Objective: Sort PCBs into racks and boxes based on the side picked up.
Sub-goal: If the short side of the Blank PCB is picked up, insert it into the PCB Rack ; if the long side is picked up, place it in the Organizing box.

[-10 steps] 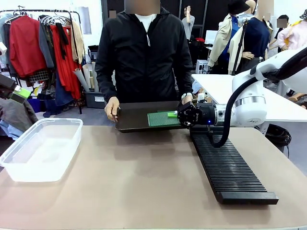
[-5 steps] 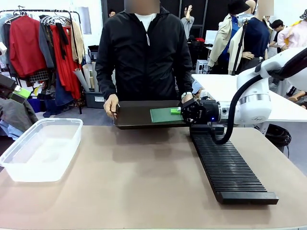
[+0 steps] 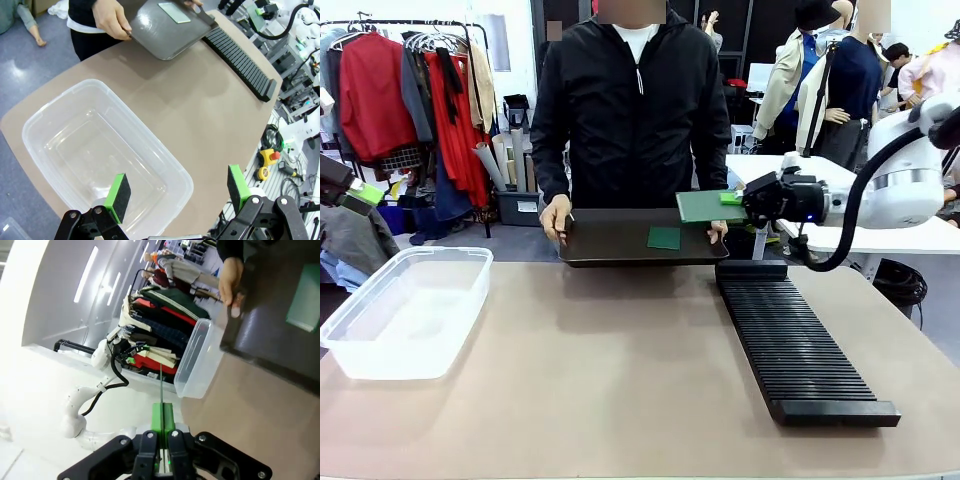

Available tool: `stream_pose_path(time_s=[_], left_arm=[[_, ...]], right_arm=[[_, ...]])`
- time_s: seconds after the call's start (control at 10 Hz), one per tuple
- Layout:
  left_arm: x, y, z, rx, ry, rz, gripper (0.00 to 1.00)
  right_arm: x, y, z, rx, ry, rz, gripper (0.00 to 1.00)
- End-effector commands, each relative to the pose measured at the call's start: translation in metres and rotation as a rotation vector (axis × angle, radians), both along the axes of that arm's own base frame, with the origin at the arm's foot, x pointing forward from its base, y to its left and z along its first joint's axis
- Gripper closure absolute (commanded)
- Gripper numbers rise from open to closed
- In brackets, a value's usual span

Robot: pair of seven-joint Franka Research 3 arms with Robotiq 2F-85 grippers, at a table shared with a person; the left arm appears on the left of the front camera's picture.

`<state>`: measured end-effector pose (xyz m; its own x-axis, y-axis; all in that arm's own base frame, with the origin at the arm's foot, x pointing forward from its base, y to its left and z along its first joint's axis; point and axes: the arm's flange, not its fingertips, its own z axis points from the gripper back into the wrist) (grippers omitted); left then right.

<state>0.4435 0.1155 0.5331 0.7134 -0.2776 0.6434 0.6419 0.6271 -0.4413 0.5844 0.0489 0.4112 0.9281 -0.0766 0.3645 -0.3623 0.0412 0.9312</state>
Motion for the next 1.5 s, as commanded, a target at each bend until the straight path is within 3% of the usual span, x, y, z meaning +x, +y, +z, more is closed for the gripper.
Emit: stream_pose_path(time_s=[0.0,0.7,1.4], left_arm=[[-0.001,-0.001,0.001,-0.008,0.001,-0.001,0.00],[-0.001,-0.001,0.001,-0.008,0.001,-0.001,0.00],[-0.001,-0.001,0.001,-0.008,0.001,-0.001,0.00]], right_arm=[[0.012,-0.026,0.003,-0.027,-0.092,-0.004,1.00],[-0.005,-0.126,0.004,0.011,-0.333,0.097,1.00],[-0.046,-0.169,-0.030,0.002,-0.579,0.009,1.00]])
